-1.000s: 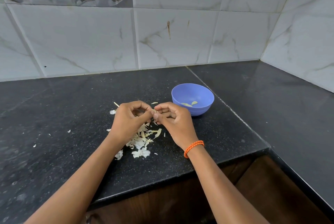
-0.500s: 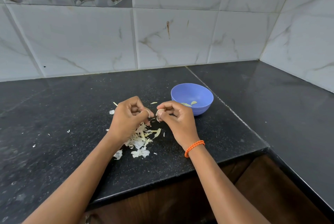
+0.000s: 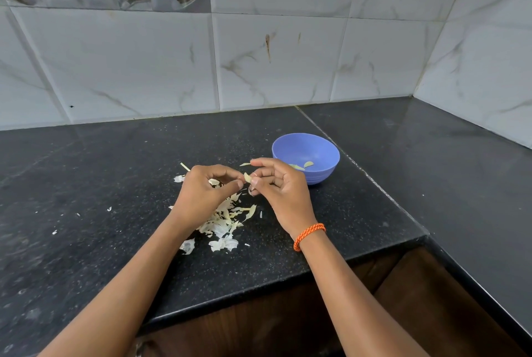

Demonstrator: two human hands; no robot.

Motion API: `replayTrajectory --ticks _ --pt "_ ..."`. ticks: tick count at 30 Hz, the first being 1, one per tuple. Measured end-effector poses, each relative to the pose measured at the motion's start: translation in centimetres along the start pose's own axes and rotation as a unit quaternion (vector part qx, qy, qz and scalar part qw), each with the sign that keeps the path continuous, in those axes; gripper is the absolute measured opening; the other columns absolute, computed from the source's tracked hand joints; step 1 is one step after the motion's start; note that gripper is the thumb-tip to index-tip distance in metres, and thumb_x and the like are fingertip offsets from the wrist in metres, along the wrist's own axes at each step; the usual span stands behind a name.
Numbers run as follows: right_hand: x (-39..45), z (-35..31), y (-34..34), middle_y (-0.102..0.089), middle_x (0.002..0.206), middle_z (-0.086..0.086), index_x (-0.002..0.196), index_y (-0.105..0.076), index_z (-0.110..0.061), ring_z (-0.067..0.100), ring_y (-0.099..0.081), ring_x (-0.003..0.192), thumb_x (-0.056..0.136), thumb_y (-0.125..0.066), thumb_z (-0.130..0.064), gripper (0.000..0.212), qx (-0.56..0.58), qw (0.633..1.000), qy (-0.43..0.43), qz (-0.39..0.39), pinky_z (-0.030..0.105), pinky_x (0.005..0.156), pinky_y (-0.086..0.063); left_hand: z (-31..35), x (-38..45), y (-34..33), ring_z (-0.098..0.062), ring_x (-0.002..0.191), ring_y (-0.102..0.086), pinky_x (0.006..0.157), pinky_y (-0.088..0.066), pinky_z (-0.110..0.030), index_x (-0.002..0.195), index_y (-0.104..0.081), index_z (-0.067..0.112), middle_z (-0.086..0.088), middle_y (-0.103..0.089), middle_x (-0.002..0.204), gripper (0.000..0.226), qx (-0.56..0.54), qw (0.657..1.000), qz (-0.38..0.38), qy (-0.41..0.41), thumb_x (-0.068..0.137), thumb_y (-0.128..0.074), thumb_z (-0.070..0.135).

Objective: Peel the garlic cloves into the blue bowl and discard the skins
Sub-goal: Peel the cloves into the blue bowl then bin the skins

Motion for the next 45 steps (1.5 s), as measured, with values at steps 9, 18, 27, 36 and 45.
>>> replayTrajectory --ticks 9,18,27,36,45 --pt "-0.3 -0.6 -0.1 -0.078 0.095 0.002 0.11 -0.076 -0.01 0.017 -0.078 0.086 0.09 -0.083 -0.007 0.022 -0.049 0.999 0.022 0.005 0.031 0.079 -0.065 0.2 -0.1 0.1 -0.01 0.07 -0.072 0.067 -0.055 -0.02 0.092 -0.085 0.01 0.0 -0.081 0.082 0.003 -0.054 0.998 0.02 0.011 0.093 -0.084 0.012" --pt "-0.4 -1.3 -0.9 -0.075 0.094 0.003 0.109 -0.076 -0.008 0.014 -0.076 0.084 0.088 -0.086 -0.006 0.024 -0.091 0.994 0.063 -0.012 0.026 0.076 -0.064 -0.5 0.1 -0.1 -0.015 0.052 -0.048 0.05 -0.039 -0.018 0.083 -0.083 0.014 -0.019 -0.069 0.065 0.014 -0.041 0.998 0.03 0.021 0.095 -0.08 0.008" --pt "-0.2 -0.5 -0.6 -0.078 0.094 0.008 0.116 -0.077 -0.006 0.02 -0.08 0.087 0.092 -0.081 -0.002 0.025 -0.002 1.0 0.007 -0.022 0.03 0.08 -0.065 -0.8 0.2 -0.7 -0.024 0.062 -0.049 0.061 -0.043 -0.033 0.083 -0.078 0.018 -0.031 -0.065 0.074 0.015 -0.031 0.999 0.013 0.012 0.097 -0.079 0.018" --pt "-0.2 -0.5 -0.1 -0.078 0.102 0.003 0.119 -0.081 -0.014 0.016 -0.076 0.099 0.093 -0.08 -0.006 0.027 -0.031 0.999 0.029 -0.002 0.029 0.088 -0.063 0.0 -0.1 -0.6 -0.009 0.057 -0.063 0.06 -0.049 -0.019 0.093 -0.083 0.011 0.005 -0.076 0.074 0.009 -0.048 0.999 0.019 0.001 0.099 -0.076 0.009" --pt "-0.3 -0.9 0.5 -0.081 0.091 -0.002 0.095 -0.082 -0.01 0.019 -0.078 0.089 0.088 -0.084 -0.007 0.007 -0.049 0.997 0.048 0.025 0.036 0.083 -0.065 0.3 -0.3 -0.6 -0.003 0.043 -0.048 0.05 -0.037 -0.013 0.095 -0.085 0.007 0.0 -0.071 0.063 0.01 -0.08 0.997 0.009 0.004 0.098 -0.078 0.013"
Point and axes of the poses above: each hand's wrist, its own x-axis towards the middle knuckle, its own y-axis out of the back of the hand, z = x × y, the point moved 8 cm from there along x, towards the middle knuckle
